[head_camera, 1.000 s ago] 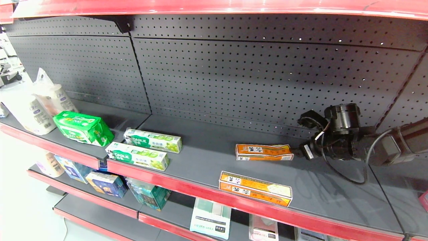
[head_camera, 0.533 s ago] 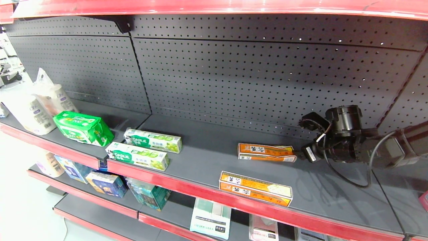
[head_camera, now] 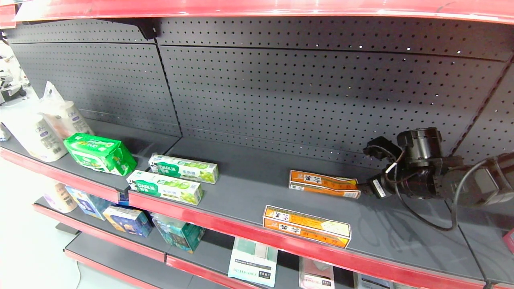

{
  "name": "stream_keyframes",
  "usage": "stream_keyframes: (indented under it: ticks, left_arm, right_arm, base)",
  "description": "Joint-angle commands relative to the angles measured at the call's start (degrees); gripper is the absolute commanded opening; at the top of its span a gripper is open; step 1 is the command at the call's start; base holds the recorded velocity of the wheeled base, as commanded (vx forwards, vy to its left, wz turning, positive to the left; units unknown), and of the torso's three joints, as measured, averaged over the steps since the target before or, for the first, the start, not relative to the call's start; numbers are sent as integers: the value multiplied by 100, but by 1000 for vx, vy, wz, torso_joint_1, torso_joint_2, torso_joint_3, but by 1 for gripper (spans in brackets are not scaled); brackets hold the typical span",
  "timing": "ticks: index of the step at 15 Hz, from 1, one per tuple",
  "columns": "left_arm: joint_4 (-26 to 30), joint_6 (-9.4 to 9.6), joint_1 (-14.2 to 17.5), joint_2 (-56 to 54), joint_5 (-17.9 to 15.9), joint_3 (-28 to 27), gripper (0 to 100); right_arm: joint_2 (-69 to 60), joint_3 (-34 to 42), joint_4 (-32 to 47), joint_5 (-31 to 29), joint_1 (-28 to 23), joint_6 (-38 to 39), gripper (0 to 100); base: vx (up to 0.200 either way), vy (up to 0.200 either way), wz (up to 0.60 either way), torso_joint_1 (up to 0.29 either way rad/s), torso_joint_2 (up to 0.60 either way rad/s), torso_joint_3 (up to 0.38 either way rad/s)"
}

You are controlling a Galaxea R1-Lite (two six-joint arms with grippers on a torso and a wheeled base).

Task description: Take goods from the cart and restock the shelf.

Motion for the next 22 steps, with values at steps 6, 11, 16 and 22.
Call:
stream_keyframes:
  ticks: [6,11,16,22]
  left_arm:
    - [-3,-2,7,9,2,0,100]
    - [-3,-2,-2,9,2,0,100]
    - [-3,-2,-2,9,2,0,100]
    - [-3,-2,-2,9,2,0,100]
  right_arm:
    - [-244,297,-23,1,86,9,100]
    - [-305,333,-41,10,138,18,100]
    - [-226,403,-67,19,411,62,100]
    - [-226,473,-67,36,305,71,100]
  base:
    - [0,0,0,0,0,0]
    - [0,0,0,0,0,0]
    - [0,0,0,0,0,0]
    - [0,0,0,0,0,0]
